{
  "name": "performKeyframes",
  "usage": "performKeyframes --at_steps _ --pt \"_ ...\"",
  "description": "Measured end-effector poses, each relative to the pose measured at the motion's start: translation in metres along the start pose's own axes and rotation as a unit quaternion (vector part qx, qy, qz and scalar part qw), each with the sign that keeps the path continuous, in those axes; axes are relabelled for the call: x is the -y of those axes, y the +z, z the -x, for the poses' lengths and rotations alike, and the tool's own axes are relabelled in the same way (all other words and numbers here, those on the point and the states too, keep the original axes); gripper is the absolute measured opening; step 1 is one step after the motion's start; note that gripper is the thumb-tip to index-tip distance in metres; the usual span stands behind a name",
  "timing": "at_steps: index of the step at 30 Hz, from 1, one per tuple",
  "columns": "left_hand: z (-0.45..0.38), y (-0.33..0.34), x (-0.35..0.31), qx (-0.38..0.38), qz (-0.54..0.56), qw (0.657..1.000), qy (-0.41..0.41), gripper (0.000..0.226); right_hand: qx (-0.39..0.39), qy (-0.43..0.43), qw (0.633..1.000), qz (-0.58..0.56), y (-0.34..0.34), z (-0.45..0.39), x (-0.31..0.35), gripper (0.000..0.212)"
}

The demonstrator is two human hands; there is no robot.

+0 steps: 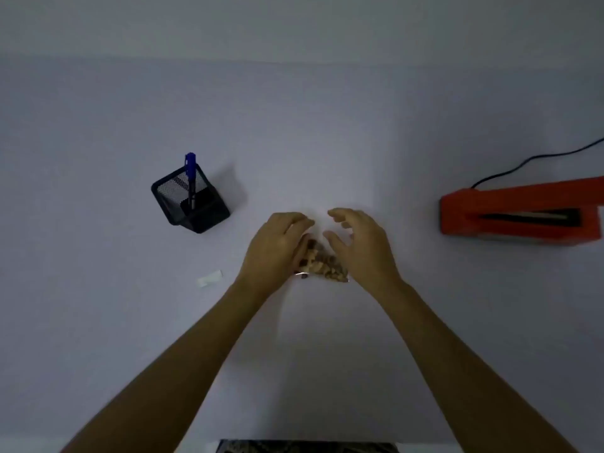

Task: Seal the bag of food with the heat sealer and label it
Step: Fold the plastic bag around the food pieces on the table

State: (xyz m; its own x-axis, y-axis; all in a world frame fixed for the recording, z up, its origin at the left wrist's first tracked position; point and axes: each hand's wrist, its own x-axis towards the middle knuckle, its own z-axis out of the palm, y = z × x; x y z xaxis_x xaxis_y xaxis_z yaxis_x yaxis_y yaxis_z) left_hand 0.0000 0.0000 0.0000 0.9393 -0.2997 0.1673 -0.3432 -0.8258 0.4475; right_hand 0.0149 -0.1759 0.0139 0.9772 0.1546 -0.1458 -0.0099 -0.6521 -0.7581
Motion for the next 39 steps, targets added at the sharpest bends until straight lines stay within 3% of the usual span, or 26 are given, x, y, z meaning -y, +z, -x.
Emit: performKeyframes --at_steps 5,13,24,31,39 --pt "0.007 0.022 0.009 0.010 0.006 1.000 0.002 0.027 0.026 -0.038 0.994 0.098 0.021 0.001 -0.007 0.029" --pt "0.006 0.025 0.014 0.002 0.008 1.000 0.025 0.022 -0.051 -0.111 0.978 0.172 0.036 0.005 -0.010 0.029" --pt "0.016 0.026 0.014 0.085 -0.004 0.996 0.003 0.036 -0.013 -0.144 0.967 0.210 0.040 0.017 -0.035 0.040" --pt "0.018 0.024 0.013 0.106 -0.025 0.994 -0.026 0.042 0.086 -0.137 0.956 0.245 0.033 0.018 -0.049 0.058" --pt "0.021 0.024 0.011 0.113 -0.048 0.991 -0.043 0.046 0.105 -0.135 0.954 0.248 0.031 0.018 -0.046 0.060"
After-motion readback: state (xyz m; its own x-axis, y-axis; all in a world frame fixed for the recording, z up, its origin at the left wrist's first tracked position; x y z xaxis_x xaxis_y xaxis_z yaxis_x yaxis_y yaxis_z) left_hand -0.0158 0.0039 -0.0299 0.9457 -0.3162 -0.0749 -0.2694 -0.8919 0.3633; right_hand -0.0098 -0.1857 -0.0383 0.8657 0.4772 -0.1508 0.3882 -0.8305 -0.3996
